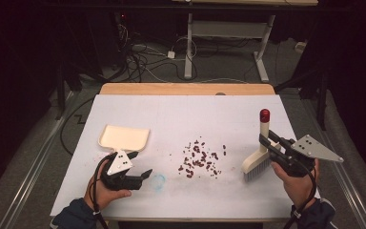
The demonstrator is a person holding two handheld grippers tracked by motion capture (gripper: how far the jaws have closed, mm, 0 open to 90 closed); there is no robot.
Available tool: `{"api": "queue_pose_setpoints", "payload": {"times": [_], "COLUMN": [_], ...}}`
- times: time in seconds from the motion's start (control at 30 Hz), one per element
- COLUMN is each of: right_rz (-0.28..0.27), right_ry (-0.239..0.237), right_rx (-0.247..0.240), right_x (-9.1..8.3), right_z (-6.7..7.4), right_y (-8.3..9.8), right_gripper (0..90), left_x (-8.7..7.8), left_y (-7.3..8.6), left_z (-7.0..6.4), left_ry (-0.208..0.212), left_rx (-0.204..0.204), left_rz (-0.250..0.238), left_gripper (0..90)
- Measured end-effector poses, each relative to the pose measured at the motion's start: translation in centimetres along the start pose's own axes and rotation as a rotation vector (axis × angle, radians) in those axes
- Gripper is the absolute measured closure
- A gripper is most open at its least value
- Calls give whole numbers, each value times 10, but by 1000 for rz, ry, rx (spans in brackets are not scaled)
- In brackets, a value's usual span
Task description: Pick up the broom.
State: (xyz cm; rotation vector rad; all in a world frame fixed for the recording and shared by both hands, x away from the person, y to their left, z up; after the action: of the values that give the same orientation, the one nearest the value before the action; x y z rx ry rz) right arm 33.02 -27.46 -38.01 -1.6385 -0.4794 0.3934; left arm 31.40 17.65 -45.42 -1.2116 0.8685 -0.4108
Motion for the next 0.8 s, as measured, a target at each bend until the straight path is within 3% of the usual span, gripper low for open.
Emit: {"api": "queue_pose_setpoints", "payload": {"times": [0.2,0.4,0.43,0.5,0.53,0.6,0.63,0.8], "right_rz": [-8,-28,-29,-29,-31,-34,-45,-71], "right_ry": [17,8,-4,-11,-24,-34,-45,-80], "right_rx": [-7,-12,-12,-14,-24,-27,-33,-39], "right_x": [4,15,21,24,32,35,42,53], "right_z": [16,38,48,54,65,70,80,102], "right_y": [-10,-21,-23,-24,-24,-25,-27,-33], "right_gripper": [704,704,704,704,704,704,704,703], "left_x": [10,34,39,50,55,64,69,85], "left_y": [-24,-52,-56,-66,-71,-79,-82,-90], "left_z": [-30,-68,-74,-83,-87,-92,-94,-95], "left_ry": [103,198,214,237,250,260,265,227], "left_rx": [-7,23,27,30,27,25,22,-11], "left_rz": [-61,-96,-104,-120,-128,-145,-150,-188], "left_gripper": [212,211,211,211,211,212,267,314]}}
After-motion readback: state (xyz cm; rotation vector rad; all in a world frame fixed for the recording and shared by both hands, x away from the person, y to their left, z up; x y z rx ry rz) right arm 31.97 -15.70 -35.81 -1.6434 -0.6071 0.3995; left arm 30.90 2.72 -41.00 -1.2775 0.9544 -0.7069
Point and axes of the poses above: each handheld gripper's, and its own axes: x roughly forward along the jaws, y roughly out of its underside, z roughly to its left, the point moved 2 cm from there along x, roughly forward along the jaws, and after that the axes turned 14 degrees about -z, right-handed, at the moved point
